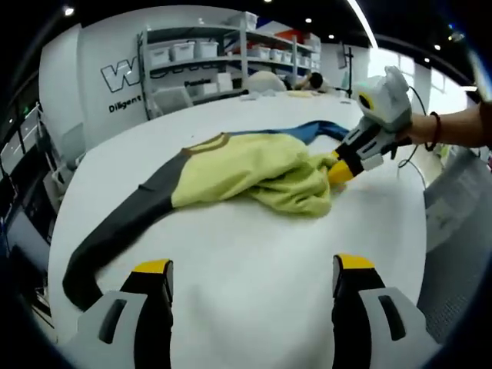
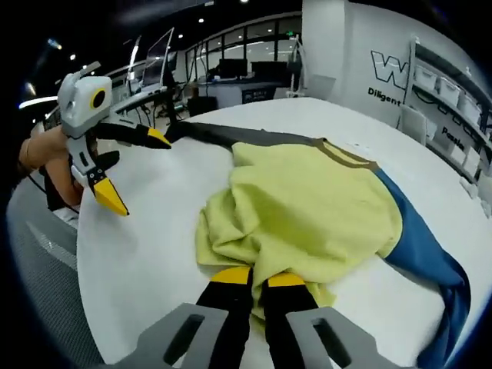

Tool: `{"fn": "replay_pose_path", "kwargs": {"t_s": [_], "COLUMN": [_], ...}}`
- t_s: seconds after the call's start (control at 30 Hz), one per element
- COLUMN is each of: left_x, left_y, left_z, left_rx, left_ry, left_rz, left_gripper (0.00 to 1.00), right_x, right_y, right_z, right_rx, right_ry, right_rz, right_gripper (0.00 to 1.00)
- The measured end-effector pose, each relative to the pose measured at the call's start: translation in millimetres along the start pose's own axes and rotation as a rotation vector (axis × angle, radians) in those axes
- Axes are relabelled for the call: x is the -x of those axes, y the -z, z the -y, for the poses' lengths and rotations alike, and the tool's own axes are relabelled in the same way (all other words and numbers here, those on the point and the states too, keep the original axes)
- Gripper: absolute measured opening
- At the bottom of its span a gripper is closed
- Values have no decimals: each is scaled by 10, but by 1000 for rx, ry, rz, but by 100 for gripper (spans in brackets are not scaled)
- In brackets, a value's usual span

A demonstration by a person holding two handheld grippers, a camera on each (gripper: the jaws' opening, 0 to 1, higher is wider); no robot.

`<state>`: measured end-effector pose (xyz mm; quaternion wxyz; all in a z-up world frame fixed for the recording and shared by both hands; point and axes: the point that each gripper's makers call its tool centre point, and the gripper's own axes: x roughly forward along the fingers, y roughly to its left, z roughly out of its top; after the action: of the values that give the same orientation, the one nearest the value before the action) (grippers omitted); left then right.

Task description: Fold the garment on the visible template until the final outline fits inside the template.

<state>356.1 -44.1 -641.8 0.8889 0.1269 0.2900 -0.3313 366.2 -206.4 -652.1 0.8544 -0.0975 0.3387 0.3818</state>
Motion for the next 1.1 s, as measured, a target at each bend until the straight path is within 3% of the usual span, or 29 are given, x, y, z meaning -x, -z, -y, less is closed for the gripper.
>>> {"fn": "replay_pose_path", "kwargs": {"t_s": [0.07, 0.17, 0.43, 0.57, 0.7, 1.1], "left_x": [-20, -52, -166, -255, -338, -523], "left_y": [-7, -23, -92, -172, -258, -519], "left_z": [50, 162, 423, 599, 754, 722], "left_rx": [0, -5, 11, 17, -32, -73], "left_ry": [11, 31, 68, 99, 128, 106], "left_rz": [-1, -3, -2, 10, 18, 80], "left_gripper": [82, 80, 66, 59, 58, 51], "right_x": [29, 116, 238, 261, 250, 140], "right_y": [-54, -203, -488, -603, -737, -1102], "right_z": [-63, -143, -101, -50, -17, 310], "right_rx": [-49, -191, -341, -358, -355, -449], "right_ry": [-31, -93, -131, -137, -138, -116], "right_rz": [10, 44, 111, 128, 149, 215], "right_gripper": [0, 0, 0, 0, 0, 0]}}
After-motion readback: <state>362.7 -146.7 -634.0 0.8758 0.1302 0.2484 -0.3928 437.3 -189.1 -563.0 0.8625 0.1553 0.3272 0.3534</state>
